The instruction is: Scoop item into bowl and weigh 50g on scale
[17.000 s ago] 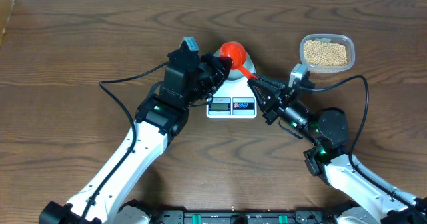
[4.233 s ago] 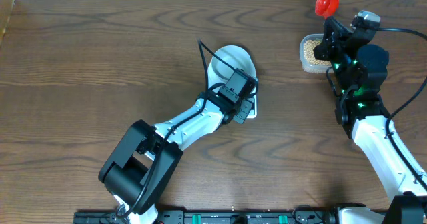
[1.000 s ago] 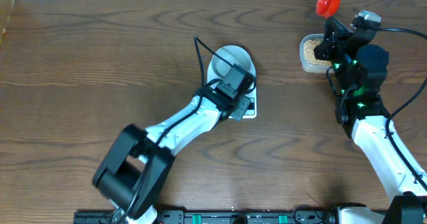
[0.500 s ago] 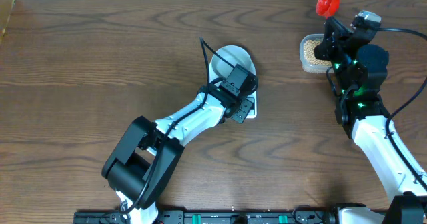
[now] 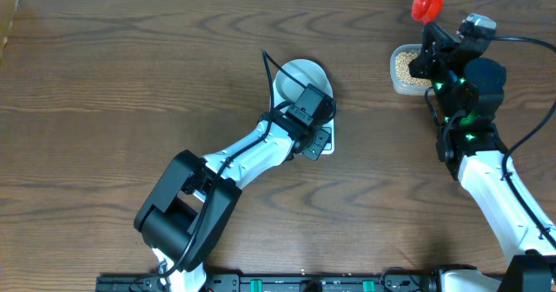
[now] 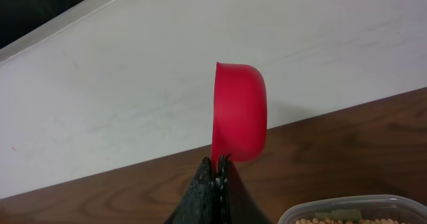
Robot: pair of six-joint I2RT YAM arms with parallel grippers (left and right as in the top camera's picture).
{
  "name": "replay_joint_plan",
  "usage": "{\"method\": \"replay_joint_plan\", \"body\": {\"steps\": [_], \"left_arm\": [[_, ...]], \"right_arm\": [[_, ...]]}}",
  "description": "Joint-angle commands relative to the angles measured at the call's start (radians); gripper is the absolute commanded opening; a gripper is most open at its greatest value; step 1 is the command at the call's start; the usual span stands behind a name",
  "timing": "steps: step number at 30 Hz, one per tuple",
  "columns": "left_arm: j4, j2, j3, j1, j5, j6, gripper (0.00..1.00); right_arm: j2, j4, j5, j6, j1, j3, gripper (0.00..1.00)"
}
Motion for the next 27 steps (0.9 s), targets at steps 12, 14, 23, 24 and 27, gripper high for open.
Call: {"method": "replay_joint_plan", "body": {"steps": [12,14,23,24,27], "left_arm": [[0.006,0.021,0.008,0.009,-0.018,-0.005,0.07],[0.002,0.021,0.008,0.009,-0.008,-0.005,0.07],[-0.020,0.086,0.006,0.009,0.035,-0.036,0.07],[-0.020,0.087,0.006,0.010,0.039,-0.035,0.07],[-0.019,0.086,0.006,0.010,0.042,-0.035,0.07]], "right_arm": [[-0.001,-0.001,0.014,-0.013,-0.002,0.029,0.01],[-0.001,-0.001,0.015,-0.013,-0.002,0.029,0.01],[-0.001,-0.001,0.015,-0.013,-0.002,0.029,0.01],[-0.001,-0.001,0.015,-0.013,-0.002,0.029,0.01],[-0.001,-0.001,0.015,-0.013,-0.002,0.029,0.01]]}}
